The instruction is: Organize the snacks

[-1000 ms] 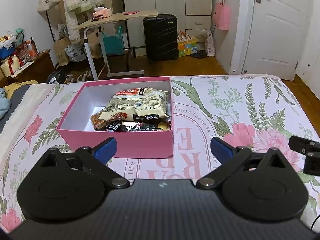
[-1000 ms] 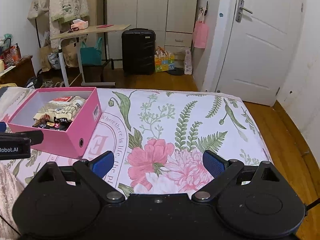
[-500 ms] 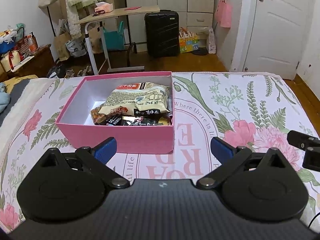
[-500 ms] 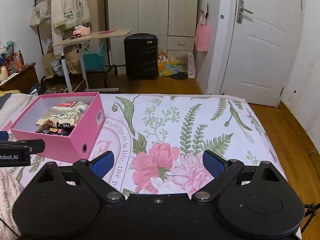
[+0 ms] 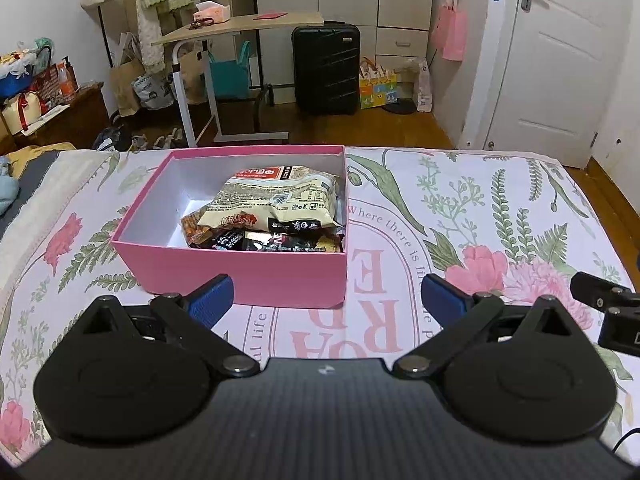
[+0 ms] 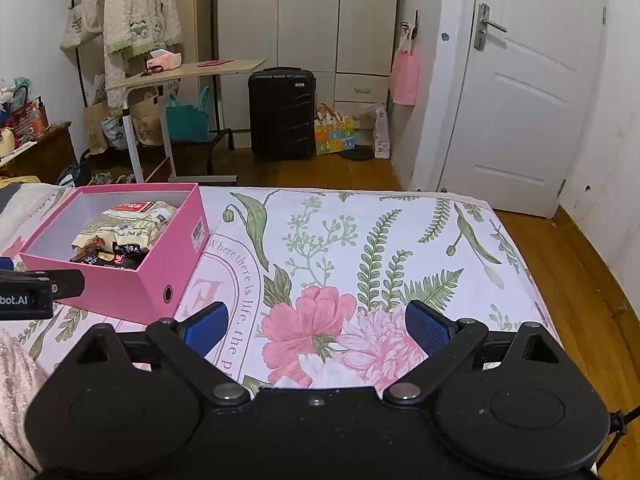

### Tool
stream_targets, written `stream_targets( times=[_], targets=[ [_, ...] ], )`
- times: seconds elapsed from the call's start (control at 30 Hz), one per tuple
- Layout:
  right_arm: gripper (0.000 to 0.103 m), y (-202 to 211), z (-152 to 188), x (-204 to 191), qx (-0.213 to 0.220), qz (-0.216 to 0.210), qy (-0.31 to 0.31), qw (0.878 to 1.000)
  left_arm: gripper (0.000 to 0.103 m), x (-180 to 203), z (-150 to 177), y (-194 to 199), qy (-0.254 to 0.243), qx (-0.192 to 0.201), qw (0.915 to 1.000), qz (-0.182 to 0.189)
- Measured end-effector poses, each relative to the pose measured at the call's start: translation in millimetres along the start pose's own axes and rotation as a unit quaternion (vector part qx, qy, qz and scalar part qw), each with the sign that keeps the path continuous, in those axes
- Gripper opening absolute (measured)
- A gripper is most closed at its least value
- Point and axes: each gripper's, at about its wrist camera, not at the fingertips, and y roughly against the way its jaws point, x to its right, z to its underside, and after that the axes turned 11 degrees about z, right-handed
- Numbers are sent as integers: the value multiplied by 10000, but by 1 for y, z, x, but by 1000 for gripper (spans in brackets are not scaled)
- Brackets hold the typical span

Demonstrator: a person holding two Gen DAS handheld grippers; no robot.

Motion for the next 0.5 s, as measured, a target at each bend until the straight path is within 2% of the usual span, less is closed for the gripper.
stream_targets(
  times=[0.5],
  targets=[
    [97, -4, 1, 1, -58, -70, -20, 10000, 102, 2, 0, -1, 51, 102, 9999, -41]
  ],
)
